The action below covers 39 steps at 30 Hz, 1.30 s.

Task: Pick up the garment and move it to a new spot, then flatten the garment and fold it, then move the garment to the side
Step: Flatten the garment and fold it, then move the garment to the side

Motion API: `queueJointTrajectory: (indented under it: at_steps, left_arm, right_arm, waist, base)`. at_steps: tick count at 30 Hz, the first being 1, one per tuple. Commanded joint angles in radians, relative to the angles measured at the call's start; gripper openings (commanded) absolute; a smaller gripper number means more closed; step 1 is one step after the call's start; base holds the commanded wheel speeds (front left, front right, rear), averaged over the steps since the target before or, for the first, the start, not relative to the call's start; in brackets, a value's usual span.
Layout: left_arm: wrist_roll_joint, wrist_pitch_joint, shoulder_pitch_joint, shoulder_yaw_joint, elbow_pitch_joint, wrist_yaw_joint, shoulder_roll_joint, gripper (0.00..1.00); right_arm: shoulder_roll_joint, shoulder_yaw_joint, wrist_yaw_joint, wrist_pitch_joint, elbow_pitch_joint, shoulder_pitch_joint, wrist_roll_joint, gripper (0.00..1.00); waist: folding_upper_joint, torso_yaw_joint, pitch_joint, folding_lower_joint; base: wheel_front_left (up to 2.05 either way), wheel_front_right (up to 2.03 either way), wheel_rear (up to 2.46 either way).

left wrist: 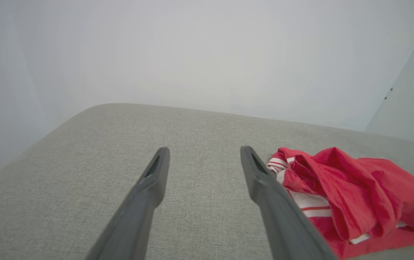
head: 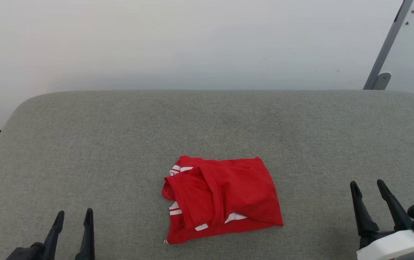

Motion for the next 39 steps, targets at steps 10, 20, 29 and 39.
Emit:
queueJointTrajectory:
  at_steps: [10,20,29,39]
  left_arm:
    - [-0.005,-0.005,-0.018,-0.015,0.003,-0.003,-0.001,1.00]
    - [-0.037,-0.005,-0.025,-0.034,0.017,-0.003,0.006,1.00]
    - [-0.064,-0.005,-0.066,-0.082,0.020,-0.003,0.018,1.00]
    - [-0.078,-0.005,-0.131,-0.126,0.040,-0.003,0.009,1.00]
  right_arm:
    - [0.019,0.015,0.000,-0.011,-0.011,0.005,0.012,1.00]
    - [0.005,0.078,0.000,0.176,0.022,-0.103,0.121,1.00]
    - [-0.038,0.123,0.000,0.494,0.122,-0.251,0.185,1.00]
    - [-0.076,0.141,0.000,0.835,0.229,-0.369,0.199,1.00]
  waist:
    - [-0.0001,0.014,0.000,0.0000]
    - [-0.0001,0.084,0.011,0.0000]
    - [-0.0001,0.173,0.046,0.0000]
    - [-0.0001,0.257,0.121,0.0000]
  base:
    - [0.00,0.00,0.00]
    - [0.00,0.00,0.00]
    - [0.00,0.00,0.00]
    - [0.00,0.00,0.00]
